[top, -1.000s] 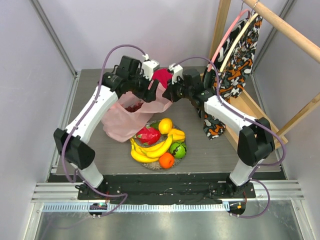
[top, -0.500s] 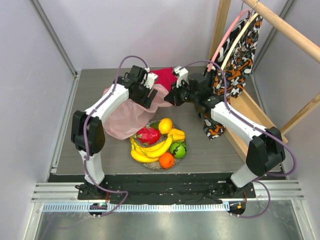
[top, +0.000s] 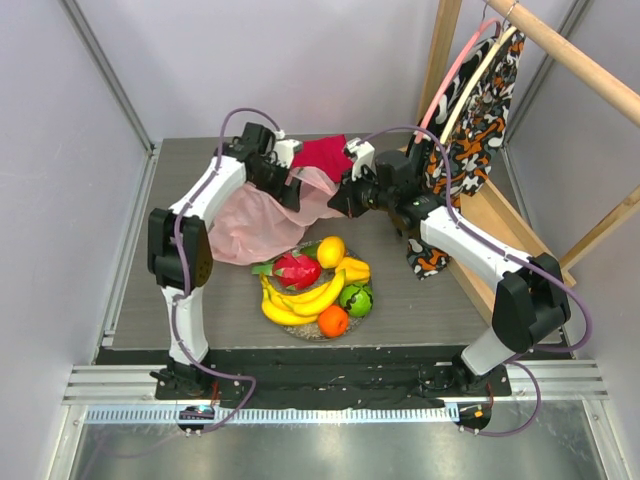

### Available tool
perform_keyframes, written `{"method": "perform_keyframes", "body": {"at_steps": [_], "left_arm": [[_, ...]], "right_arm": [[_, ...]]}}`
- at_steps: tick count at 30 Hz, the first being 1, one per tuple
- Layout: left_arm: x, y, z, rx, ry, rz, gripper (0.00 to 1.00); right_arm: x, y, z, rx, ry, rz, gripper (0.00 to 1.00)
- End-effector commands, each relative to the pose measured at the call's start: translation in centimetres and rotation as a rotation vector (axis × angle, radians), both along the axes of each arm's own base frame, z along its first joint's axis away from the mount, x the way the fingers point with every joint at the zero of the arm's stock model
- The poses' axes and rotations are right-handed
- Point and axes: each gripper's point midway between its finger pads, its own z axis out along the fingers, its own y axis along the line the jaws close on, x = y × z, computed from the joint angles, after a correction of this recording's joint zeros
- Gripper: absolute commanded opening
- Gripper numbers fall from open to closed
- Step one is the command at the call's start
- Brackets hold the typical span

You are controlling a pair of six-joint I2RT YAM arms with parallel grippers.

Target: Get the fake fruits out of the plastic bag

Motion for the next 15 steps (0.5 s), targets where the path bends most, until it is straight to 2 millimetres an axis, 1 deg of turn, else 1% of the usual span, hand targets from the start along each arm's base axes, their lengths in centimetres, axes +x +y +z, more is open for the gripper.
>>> {"method": "perform_keyframes", "body": {"at_steps": [1, 2, 3, 5, 6, 7, 8, 9, 10, 11, 12, 13, 14, 15], "left_arm": [[-1.7, -1.4, 7.8, -0.294, -0.010, -0.065, 0.72], [-1.9, -1.0, 8.4, -0.318, 0.003, -0.068, 0.71], [-3.1, -1.3, 9.3, -0.372, 0.042, -0.094, 0.68], [-4.1, -0.9, 9.8, -0.412, 0.085, -0.100, 0.63], [-5.3, -0.8, 9.9, -0.421, 0.109, -0.124, 0.60], [-6.1, -0.5, 11.1, -0.406, 0.066, -0.139, 0.60], [-7.2, -0.2, 9.7, -0.377, 0.091, -0.128, 0.61], [-7.4, 0.1, 10.0, -0.359, 0.045, -0.134, 0.66], [-7.4, 0.8, 9.6, -0.302, 0.011, -0.107, 0.68], [-8.3, 0.7, 10.5, -0.284, -0.043, -0.121, 0.70], [-8.3, 0.8, 10.0, -0.265, -0.074, -0.129, 0.74], [-7.9, 1.3, 9.8, -0.225, -0.109, -0.112, 0.76], [-7.6, 1.3, 10.4, -0.218, -0.147, -0.106, 0.78], [-6.5, 1.4, 11.0, -0.208, -0.196, -0.092, 0.78]], "right_arm": [[0.0, 0.3, 4.1, 0.064, -0.084, 0.006, 0.01], [0.2, 0.2, 3.9, 0.062, -0.081, 0.003, 0.01], [0.3, 0.3, 4.0, 0.062, -0.085, 0.002, 0.01], [0.3, 0.4, 3.8, 0.059, -0.083, 0.004, 0.01], [0.3, 0.4, 3.7, 0.060, -0.079, 0.003, 0.01], [0.3, 0.4, 3.7, 0.059, -0.079, 0.005, 0.01], [0.4, 0.4, 3.7, 0.059, -0.080, 0.002, 0.01], [0.5, 0.4, 3.6, 0.055, -0.080, 0.003, 0.01], [0.5, 0.4, 3.4, 0.052, -0.079, 0.002, 0.01], [0.6, 0.4, 3.3, 0.050, -0.079, 0.000, 0.01], [0.7, 0.5, 3.3, 0.052, -0.079, 0.001, 0.01], [0.8, 0.5, 3.1, 0.049, -0.074, 0.001, 0.01], [0.8, 0.7, 3.1, 0.053, -0.069, 0.005, 0.01], [1.0, 0.8, 3.2, 0.058, -0.068, 0.003, 0.01]]}}
